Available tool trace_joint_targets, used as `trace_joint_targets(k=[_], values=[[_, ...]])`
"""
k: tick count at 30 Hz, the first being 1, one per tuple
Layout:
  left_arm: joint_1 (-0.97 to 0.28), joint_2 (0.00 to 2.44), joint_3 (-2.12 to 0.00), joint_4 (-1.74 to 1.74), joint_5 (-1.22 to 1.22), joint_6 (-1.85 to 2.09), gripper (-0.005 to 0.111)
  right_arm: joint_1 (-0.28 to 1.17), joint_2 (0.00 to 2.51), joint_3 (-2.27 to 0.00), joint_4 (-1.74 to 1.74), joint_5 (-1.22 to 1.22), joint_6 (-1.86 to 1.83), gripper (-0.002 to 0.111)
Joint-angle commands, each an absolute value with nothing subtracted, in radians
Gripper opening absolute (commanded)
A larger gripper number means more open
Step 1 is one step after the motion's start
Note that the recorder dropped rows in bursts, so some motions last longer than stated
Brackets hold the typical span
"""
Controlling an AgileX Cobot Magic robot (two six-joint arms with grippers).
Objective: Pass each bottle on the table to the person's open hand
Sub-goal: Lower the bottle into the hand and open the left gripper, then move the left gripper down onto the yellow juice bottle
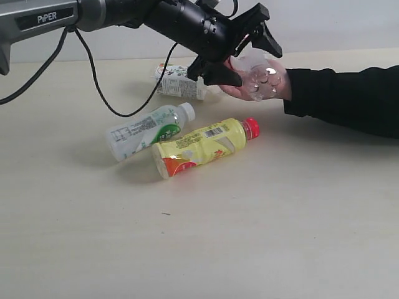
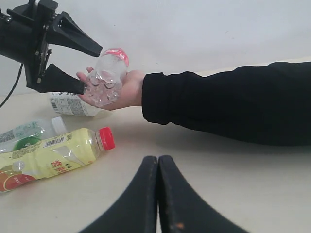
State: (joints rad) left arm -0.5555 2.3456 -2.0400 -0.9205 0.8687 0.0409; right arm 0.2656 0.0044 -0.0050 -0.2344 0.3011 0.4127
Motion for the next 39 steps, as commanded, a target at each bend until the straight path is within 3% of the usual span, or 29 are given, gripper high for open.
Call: trace_joint_targets(k=[1, 18, 29, 39], values=[[-0.535, 2.323, -2.046, -0.881, 0.938, 0.053, 0.084, 0.261, 0.0, 0.0, -0.235, 0.29, 0.412, 0.0], [-0.53, 2.238, -2.046, -0.607, 1.153, 0.261, 0.083, 0.261, 0.0, 0.0, -0.235, 0.29, 0.412, 0.0], [-0.66, 2.214, -2.046, -0.193, 1.209, 0.274, 0.083, 0.261, 0.0, 0.0, -0.235, 0.29, 0.412, 0.0], [-0.74, 2.214, -2.046, -0.131, 1.221, 0.395, 0.083, 0.261, 0.0, 0.0, -0.235, 0.29, 0.412, 0.0]])
